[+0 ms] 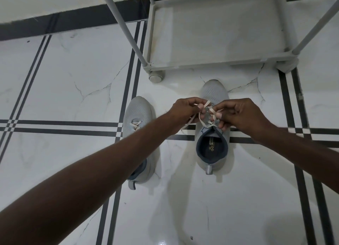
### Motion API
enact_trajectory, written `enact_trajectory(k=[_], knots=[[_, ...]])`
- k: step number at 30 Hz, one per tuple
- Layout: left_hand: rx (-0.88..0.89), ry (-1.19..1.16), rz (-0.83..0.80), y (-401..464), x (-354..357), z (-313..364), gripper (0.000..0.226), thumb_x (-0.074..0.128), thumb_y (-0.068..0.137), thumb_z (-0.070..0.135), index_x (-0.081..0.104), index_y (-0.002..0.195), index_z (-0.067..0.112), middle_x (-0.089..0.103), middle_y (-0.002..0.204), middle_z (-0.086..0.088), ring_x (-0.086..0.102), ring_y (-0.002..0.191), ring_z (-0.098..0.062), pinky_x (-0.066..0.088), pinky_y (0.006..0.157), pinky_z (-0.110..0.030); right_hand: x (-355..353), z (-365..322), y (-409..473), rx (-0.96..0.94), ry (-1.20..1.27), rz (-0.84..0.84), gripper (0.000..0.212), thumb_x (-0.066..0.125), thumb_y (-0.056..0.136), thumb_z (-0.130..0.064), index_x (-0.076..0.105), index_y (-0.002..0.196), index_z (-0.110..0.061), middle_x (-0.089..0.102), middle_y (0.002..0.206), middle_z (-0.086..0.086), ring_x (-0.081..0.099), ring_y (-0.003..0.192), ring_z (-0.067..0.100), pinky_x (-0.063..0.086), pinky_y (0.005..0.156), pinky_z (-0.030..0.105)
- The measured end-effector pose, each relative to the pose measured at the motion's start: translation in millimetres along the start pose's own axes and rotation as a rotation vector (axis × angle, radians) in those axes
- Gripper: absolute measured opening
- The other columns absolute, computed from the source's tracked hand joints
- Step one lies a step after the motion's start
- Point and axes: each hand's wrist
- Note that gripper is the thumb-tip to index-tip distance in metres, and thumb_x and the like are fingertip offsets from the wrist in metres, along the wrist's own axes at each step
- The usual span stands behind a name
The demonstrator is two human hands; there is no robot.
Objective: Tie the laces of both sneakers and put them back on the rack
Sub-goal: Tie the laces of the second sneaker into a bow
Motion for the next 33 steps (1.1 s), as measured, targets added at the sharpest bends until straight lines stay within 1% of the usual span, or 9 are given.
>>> enact_trajectory(k=[4, 10, 13, 16, 20, 23, 27, 30, 33], knots=[[-0.003, -0.036, -0.099, 4, -3, -4, 0.021, 0.057, 0.096, 0.001, 0.068, 0.113, 0.008, 0.065, 0.085, -0.012, 0.061, 0.064, -0.012, 0.050, 0.062, -0.023, 6, 1, 0, -0.043, -0.119, 0.091, 0.016, 0.069, 0.088, -0.001, 0.076, 0.100, -0.008, 0.070, 0.056, 0.007, 0.068, 0.050, 0.027, 0.055, 0.050, 0.028], [-0.051, -0.041, -0.038, 6, 0, -9, 0.018, 0.071, 0.087, 0.006, 0.071, 0.103, -0.001, 0.067, 0.087, -0.015, 0.062, 0.063, -0.013, 0.052, 0.057, -0.020, 14, -3, 0, -0.088, -0.212, 0.172, 0.010, 0.077, 0.083, -0.011, 0.076, 0.092, -0.014, 0.069, 0.053, 0.002, 0.064, 0.042, 0.020, 0.057, 0.045, 0.031], [-0.081, -0.054, -0.069, 4, 3, -11, 0.008, 0.069, 0.090, 0.008, 0.072, 0.093, 0.002, 0.065, 0.081, -0.014, 0.059, 0.059, -0.013, 0.051, 0.056, -0.021, 13, -3, 2, -0.055, -0.230, 0.142, 0.010, 0.076, 0.084, -0.014, 0.073, 0.092, -0.019, 0.068, 0.058, 0.007, 0.062, 0.042, 0.019, 0.054, 0.043, 0.032], [-0.114, -0.128, -0.160, 2, 4, -11, 0.013, 0.058, 0.096, 0.005, 0.069, 0.089, 0.005, 0.067, 0.082, -0.012, 0.063, 0.066, -0.013, 0.054, 0.066, -0.024, 12, -3, 4, -0.048, -0.261, 0.056, 0.019, 0.068, 0.089, -0.005, 0.067, 0.100, -0.020, 0.067, 0.068, 0.013, 0.063, 0.044, 0.021, 0.052, 0.044, 0.031], [-0.106, -0.135, -0.224, -5, 6, -6, 0.013, 0.059, 0.098, 0.012, 0.069, 0.090, 0.008, 0.068, 0.074, -0.004, 0.063, 0.071, -0.014, 0.053, 0.073, -0.025, 8, -6, 6, -0.015, -0.266, -0.042, 0.031, 0.060, 0.092, 0.001, 0.062, 0.110, -0.024, 0.068, 0.076, 0.007, 0.065, 0.047, 0.021, 0.052, 0.044, 0.029], [-0.089, -0.133, -0.189, -5, 13, -4, 0.011, 0.063, 0.095, 0.015, 0.071, 0.094, 0.008, 0.070, 0.075, -0.002, 0.063, 0.064, -0.007, 0.053, 0.068, -0.022, 8, -5, 8, 0.013, -0.251, -0.053, 0.026, 0.062, 0.092, -0.002, 0.055, 0.109, -0.020, 0.072, 0.075, 0.005, 0.063, 0.048, 0.021, 0.049, 0.042, 0.028], [-0.070, -0.090, -0.175, -3, 13, -4, 0.012, 0.058, 0.098, 0.014, 0.070, 0.095, 0.012, 0.067, 0.071, 0.000, 0.057, 0.062, -0.008, 0.053, 0.066, -0.021, 0, 3, 12, 0.150, -0.111, -0.051, 0.028, 0.067, 0.090, -0.008, 0.049, 0.111, -0.012, 0.062, 0.067, 0.007, 0.053, 0.050, 0.014, 0.044, 0.047, 0.026], [0.022, 0.033, -0.190, -5, 8, 1, 0.009, 0.060, 0.097, 0.014, 0.067, 0.092, 0.011, 0.065, 0.072, -0.003, 0.058, 0.063, -0.010, 0.052, 0.063, -0.021, -3, 7, 13, 0.182, -0.060, -0.099, 0.026, 0.068, 0.089, -0.006, 0.052, 0.110, -0.004, 0.058, 0.068, 0.009, 0.048, 0.048, 0.010, 0.042, 0.047, 0.024], [0.206, 0.441, -0.153, -5, 2, 13, 0.010, 0.074, 0.086, 0.015, 0.072, 0.089, 0.005, 0.074, 0.079, -0.013, 0.068, 0.066, -0.017, 0.057, 0.066, -0.027, -5, 8, 14, 0.199, -0.001, -0.123, 0.019, 0.067, 0.090, -0.009, 0.056, 0.104, -0.003, 0.059, 0.068, 0.005, 0.046, 0.050, 0.011, 0.040, 0.049, 0.025]])
Point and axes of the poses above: each hand's wrist, its own y-axis towards the middle knuckle, its own x-axis out of the palm, z = x × y
